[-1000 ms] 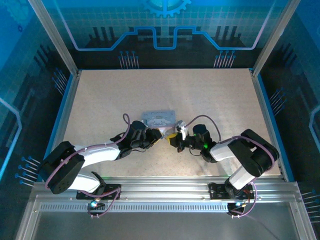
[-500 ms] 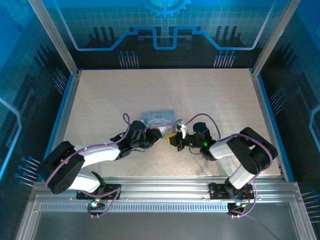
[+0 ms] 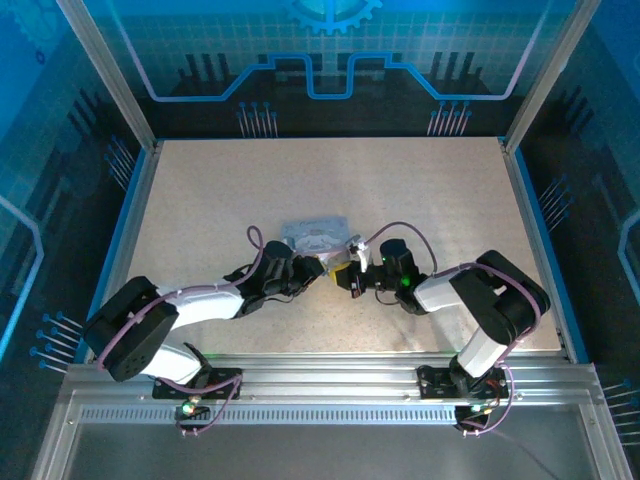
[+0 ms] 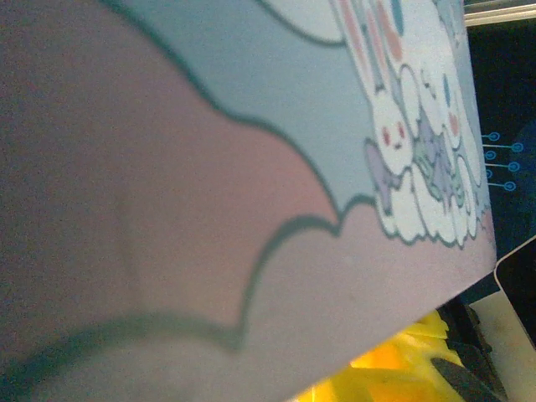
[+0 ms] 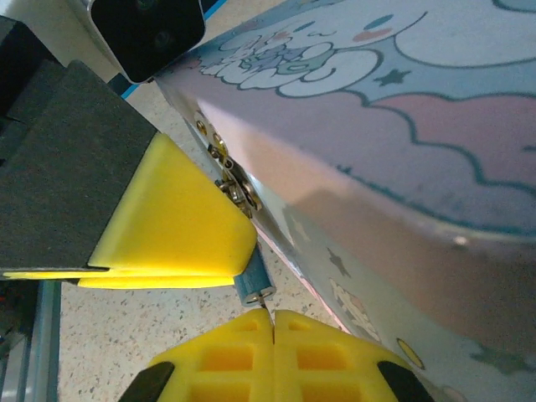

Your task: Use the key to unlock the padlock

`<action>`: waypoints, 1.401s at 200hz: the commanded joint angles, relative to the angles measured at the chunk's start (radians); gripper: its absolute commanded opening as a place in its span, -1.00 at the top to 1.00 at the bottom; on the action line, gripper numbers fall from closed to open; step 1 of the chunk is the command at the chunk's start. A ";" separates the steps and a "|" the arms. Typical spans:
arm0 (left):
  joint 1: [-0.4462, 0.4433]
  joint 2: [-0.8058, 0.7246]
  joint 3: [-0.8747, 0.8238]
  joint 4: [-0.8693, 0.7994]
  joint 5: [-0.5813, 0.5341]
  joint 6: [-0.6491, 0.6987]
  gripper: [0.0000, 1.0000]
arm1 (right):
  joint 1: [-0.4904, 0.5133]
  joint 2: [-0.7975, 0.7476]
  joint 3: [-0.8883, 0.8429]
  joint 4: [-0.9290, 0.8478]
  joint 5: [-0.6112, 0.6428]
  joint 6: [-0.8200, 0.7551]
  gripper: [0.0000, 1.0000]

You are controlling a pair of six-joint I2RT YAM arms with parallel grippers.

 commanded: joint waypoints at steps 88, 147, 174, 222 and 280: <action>-0.042 0.066 -0.040 0.165 0.090 -0.021 0.40 | 0.125 -0.020 -0.095 0.052 0.158 0.201 0.99; -0.040 0.077 -0.078 0.221 0.086 -0.040 0.21 | 0.177 -0.011 -0.153 0.038 0.225 0.292 0.98; -0.035 0.025 -0.103 0.191 0.075 -0.039 0.04 | 0.196 0.000 -0.169 0.063 0.235 0.346 0.99; -0.035 -0.103 -0.147 0.074 0.044 -0.027 -0.23 | 0.196 -0.024 -0.180 0.078 0.241 0.471 0.98; -0.044 -0.136 -0.221 0.128 0.037 -0.089 -0.15 | 0.202 -0.074 -0.170 0.052 0.224 0.569 0.99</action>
